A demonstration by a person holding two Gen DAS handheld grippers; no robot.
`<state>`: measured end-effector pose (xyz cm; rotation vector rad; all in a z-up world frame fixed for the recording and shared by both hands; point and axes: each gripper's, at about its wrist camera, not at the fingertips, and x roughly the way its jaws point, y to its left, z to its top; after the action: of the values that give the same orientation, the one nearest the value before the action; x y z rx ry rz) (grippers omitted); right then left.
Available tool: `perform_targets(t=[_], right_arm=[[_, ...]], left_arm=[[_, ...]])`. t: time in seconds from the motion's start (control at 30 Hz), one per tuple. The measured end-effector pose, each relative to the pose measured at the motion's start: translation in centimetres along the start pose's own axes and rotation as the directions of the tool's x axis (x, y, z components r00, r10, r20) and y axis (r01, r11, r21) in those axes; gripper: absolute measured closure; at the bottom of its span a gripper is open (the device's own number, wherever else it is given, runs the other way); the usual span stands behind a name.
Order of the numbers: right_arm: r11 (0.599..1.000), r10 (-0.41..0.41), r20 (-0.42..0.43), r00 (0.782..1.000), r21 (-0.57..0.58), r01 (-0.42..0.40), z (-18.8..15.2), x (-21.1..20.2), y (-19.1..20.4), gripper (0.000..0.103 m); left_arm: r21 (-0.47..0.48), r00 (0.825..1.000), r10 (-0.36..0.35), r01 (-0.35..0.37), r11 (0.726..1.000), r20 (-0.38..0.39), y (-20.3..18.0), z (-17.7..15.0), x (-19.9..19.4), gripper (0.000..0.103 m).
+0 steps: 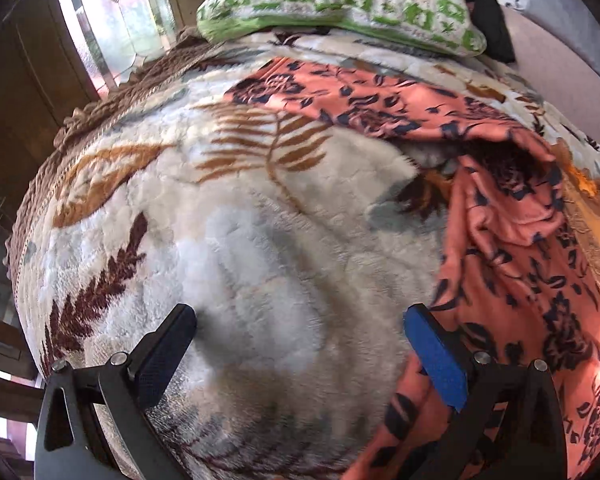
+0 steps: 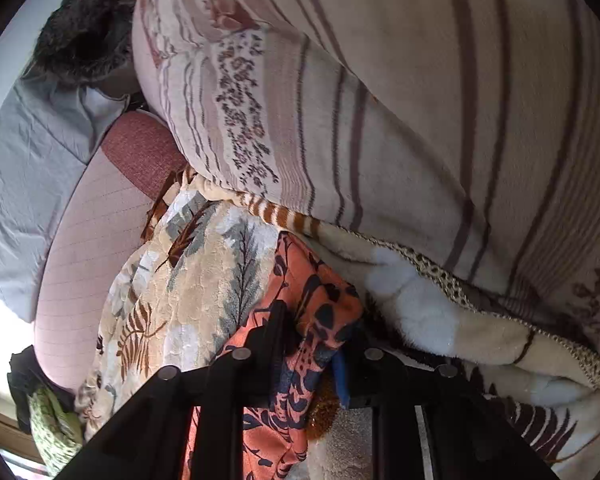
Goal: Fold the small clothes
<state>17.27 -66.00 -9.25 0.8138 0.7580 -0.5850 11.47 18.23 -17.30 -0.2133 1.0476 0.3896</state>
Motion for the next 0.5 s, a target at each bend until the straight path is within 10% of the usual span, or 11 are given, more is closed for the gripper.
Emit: perform_targets(t=[0.23,0.5], right_arm=[[0.937,0.213,0.101,0.972,-0.304,-0.174,-4.0,-9.7,13.8,0.095],[0.669,0.558,-0.08,0.826,-0.545,-0.505,-21.9,-19.8,32.0,0.095]], left_arm=[[0.003,0.997,-0.051,0.051,0.999,0.055,1.1,-0.6,-0.1,0.0],[0.044,0.984,-0.159,0.156,0.987,0.076,2.5,-1.0,-1.0,0.0]])
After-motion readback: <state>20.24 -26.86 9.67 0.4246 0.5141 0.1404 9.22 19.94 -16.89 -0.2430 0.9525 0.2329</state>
